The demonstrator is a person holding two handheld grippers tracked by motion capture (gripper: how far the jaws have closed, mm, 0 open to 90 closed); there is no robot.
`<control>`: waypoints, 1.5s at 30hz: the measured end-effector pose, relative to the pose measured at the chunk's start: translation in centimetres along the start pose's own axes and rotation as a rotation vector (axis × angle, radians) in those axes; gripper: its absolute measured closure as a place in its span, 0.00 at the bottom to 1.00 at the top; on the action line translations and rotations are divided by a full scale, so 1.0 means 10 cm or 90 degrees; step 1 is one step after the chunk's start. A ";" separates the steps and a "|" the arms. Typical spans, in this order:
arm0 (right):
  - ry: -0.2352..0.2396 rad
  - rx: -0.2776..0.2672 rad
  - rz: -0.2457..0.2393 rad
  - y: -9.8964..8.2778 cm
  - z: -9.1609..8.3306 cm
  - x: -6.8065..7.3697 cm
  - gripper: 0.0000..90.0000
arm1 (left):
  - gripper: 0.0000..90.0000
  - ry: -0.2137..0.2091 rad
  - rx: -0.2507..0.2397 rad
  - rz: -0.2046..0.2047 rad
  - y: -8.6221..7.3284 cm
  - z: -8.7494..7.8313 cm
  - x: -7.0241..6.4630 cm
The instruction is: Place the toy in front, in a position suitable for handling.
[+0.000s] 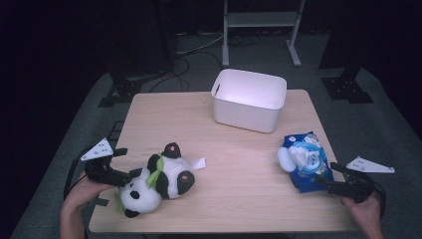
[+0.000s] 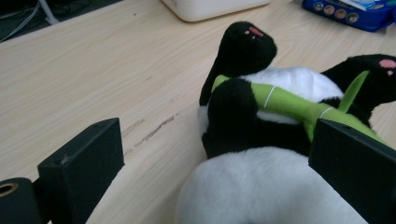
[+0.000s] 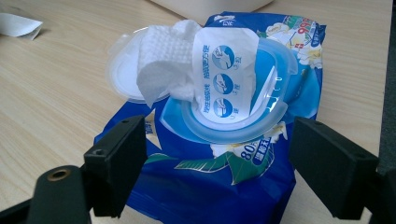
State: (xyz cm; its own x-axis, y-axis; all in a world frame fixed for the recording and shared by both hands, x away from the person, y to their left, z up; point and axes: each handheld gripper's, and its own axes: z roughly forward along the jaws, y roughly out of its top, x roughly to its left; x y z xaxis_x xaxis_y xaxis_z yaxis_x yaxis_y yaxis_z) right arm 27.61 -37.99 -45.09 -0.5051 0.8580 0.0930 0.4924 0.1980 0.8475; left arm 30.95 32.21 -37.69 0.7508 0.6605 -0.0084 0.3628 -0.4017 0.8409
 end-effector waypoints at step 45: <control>-0.012 -0.006 -0.055 0.09 -0.02 0.13 0.20 | 0.54 -0.120 0.117 0.040 0.19 0.29 -0.39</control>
State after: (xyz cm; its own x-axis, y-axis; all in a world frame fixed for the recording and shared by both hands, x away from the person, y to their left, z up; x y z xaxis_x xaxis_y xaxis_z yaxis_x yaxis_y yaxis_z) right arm 27.21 -36.78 -44.09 -0.5313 0.8471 0.0099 0.4408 0.2664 0.8572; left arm 30.31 27.08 -37.62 0.8582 0.5080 -0.0738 0.3929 -0.5577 0.7312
